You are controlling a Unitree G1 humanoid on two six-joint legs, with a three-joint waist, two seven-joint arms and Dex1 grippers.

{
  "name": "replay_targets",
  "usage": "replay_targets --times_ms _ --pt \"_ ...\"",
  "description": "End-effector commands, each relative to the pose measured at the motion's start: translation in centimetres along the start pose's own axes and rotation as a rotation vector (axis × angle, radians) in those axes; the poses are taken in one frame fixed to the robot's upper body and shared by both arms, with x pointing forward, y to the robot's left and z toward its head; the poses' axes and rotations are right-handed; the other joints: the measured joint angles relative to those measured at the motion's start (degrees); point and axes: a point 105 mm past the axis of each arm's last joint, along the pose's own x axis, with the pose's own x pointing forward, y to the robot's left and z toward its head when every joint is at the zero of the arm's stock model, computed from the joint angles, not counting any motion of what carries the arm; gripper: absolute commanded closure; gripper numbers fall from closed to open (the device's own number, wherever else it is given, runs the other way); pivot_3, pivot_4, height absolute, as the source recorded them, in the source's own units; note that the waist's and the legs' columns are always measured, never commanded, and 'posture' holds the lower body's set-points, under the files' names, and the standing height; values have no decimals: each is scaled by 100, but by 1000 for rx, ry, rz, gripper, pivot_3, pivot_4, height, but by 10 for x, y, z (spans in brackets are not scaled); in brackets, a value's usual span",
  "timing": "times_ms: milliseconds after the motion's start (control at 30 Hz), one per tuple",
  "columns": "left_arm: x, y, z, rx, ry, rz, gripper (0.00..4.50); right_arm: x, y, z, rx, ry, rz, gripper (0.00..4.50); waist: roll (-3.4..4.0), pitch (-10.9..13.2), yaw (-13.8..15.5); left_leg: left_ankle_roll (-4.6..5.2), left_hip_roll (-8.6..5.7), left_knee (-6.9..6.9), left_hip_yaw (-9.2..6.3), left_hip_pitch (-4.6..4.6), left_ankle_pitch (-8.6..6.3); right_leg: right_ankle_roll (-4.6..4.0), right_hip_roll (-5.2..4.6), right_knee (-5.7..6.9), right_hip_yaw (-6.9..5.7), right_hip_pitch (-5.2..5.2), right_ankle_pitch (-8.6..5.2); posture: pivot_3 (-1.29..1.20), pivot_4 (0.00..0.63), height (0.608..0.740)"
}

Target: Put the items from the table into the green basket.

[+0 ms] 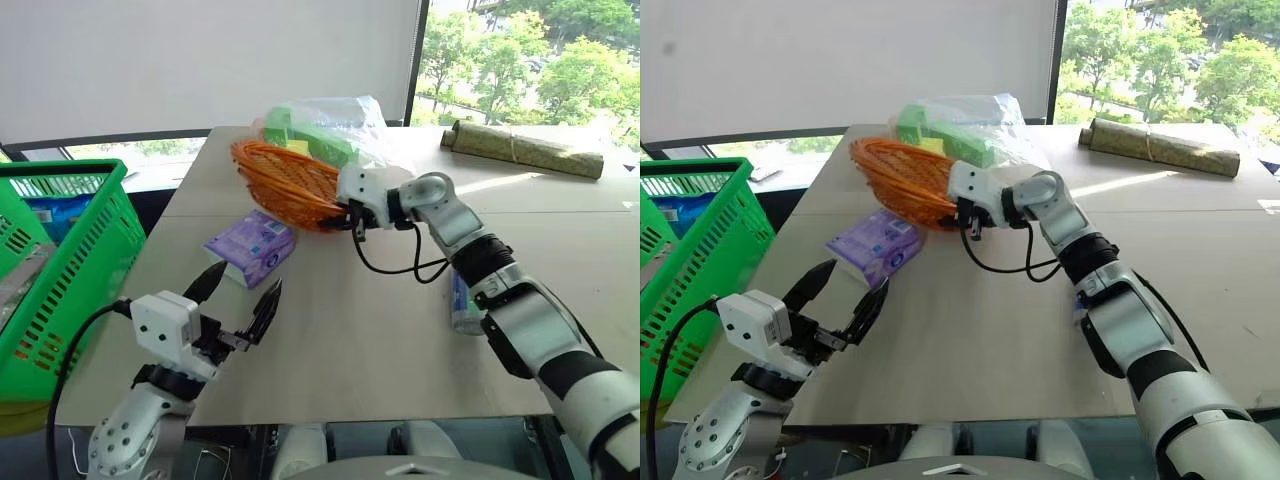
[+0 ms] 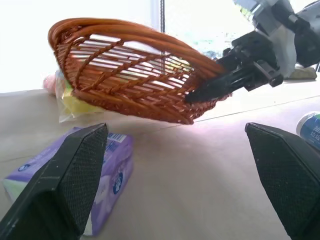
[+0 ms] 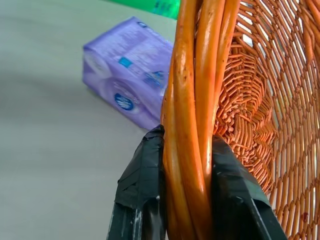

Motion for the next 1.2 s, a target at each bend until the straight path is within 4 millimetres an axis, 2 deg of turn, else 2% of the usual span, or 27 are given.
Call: replay_targets --times_ms 33,167,300,433,500,533,567,600,700,733,833,933,1033,1100,1200 --pt "10 -5 6 49 17 -54 0 -67 -60 5 -115 112 -270 4194 3 4 41 0 -4 4 -4 -5 0 0 -3 -1 -5 -1 0 86 0 740" --pt "33 -32 21 -8 -44 -231 0 -138 -85 -53 -112 394 -447 4194 3 4 -26 1 -6 3 10 1 -1 0 -5 -4 10 -1 0 43 0 740" --pt "49 -55 30 -60 -61 -388 0 -179 -87 -95 -164 617 -510 4194 18 10 -135 2 -12 6 17 4 0 -1 3 -1 23 -1 1 -3 0 740" --pt "52 -61 28 -59 -28 -463 0 -204 -84 -124 -156 775 -531 4194 28 13 -356 2 -13 5 20 7 0 -1 8 1 34 -2 1 -26 0 740" --pt "52 -58 26 -43 -11 -480 0 -214 -82 -133 -165 834 -526 3112 34 14 -434 2 -10 4 21 10 0 -1 8 1 39 -2 1 -32 0 740" --pt "52 -58 25 -39 -7 -483 0 -216 -81 -134 -165 846 -527 2778 36 13 -472 2 -10 4 20 10 0 -1 9 1 38 -2 1 -32 0 740" --pt "53 -55 25 -35 -6 -476 0 -217 -83 -133 -154 834 -536 2221 36 13 -504 2 -10 4 20 12 1 -1 17 2 38 -2 1 -32 0 740" --pt "52 -50 23 -25 3 -460 0 -216 -87 -125 -139 785 -570 1900 37 13 -527 2 -9 4 20 14 1 -1 18 3 38 -1 1 -40 0 740" --pt "57 -24 9 61 81 -328 0 -206 -93 -103 -40 599 -608 460 38 13 -611 2 -7 6 26 20 1 1 23 8 45 0 2 -46 0 740" --pt "58 -16 4 84 104 -285 0 -202 -92 -98 0 549 -596 143 40 12 -632 3 -7 7 23 21 1 2 23 10 42 2 2 -47 0 740" --pt "66 19 -8 195 157 -76 0 -185 -75 -73 85 313 -471 143 40 11 -632 3 -5 15 18 25 1 4 23 14 35 9 3 -49 0 740" --pt "70 40 -15 240 192 62 0 -168 -35 -36 212 45 -276 143 31 6 -574 3 6 18 -1 21 0 5 19 6 16 20 4 -62 0 740" --pt "70 50 -34 298 278 93 0 -156 15 -1 289 -142 -73 143 34 6 -484 3 6 16 -9 14 -1 5 6 6 6 19 3 -78 0 740" --pt "69 52 -47 353 345 75 0 -152 37 12 335 -196 -7 143 37 8 -468 3 4 14 -9 11 -1 6 4 6 3 16 3 -90 0 740" --pt "69 62 -65 404 428 78 0 -146 58 26 388 -279 36 143 32 5 -472 2 0 14 -9 9 -1 5 2 6 -3 15 3 -98 0 740"
